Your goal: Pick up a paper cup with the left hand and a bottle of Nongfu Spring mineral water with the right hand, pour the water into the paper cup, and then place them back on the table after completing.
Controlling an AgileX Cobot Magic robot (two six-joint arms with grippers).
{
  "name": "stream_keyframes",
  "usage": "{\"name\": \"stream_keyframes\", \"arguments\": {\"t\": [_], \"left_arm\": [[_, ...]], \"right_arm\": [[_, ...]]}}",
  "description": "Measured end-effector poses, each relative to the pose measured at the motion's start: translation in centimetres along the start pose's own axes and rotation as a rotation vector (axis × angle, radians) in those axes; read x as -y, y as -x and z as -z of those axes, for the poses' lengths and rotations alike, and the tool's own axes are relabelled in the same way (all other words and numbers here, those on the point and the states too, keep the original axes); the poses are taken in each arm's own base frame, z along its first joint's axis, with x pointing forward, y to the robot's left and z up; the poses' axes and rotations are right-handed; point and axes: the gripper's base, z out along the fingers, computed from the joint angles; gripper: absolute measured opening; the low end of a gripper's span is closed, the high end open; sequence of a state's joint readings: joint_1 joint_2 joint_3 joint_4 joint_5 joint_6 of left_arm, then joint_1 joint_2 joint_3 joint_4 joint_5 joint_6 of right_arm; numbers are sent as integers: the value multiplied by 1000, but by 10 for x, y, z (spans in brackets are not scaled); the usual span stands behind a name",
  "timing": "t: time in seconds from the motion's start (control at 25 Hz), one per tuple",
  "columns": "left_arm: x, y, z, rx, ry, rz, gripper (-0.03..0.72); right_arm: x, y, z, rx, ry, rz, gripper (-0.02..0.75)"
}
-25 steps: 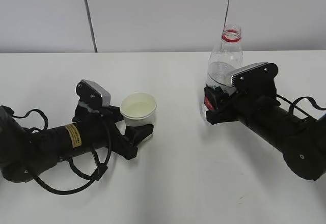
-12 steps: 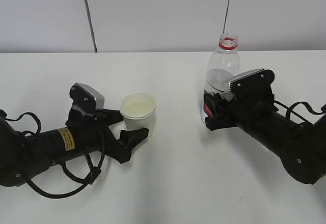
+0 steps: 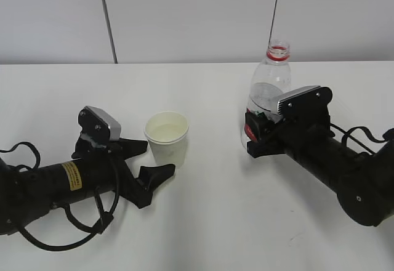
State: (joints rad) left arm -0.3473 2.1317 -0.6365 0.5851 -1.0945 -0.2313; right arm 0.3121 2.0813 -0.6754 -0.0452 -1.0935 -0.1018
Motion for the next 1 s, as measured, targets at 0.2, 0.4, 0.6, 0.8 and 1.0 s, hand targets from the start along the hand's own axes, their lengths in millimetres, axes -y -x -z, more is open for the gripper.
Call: {"name": "stream_keyframes", "arguments": {"t": [0.2,0.4,0.6,0.8,1.0], "left_arm": [[-2,5,2,15,8,-6,544],[-8,4,5,14,21,-2,544],[-10,3,7,7,11,-11,544],[-9,5,10,-65,-2,-51,544],[-8,17,16,-88,17,-90,543]], "right_arm": [[0,-1,0,12,-7,-18,491],[3,-6,6,-1,-40,-117,650],[-1,-27,30,-101,-34,-133,652],[-3,-38,56,-177,-30,-135,652],[-1,-38,72,-196,-58,-145,645]]}}
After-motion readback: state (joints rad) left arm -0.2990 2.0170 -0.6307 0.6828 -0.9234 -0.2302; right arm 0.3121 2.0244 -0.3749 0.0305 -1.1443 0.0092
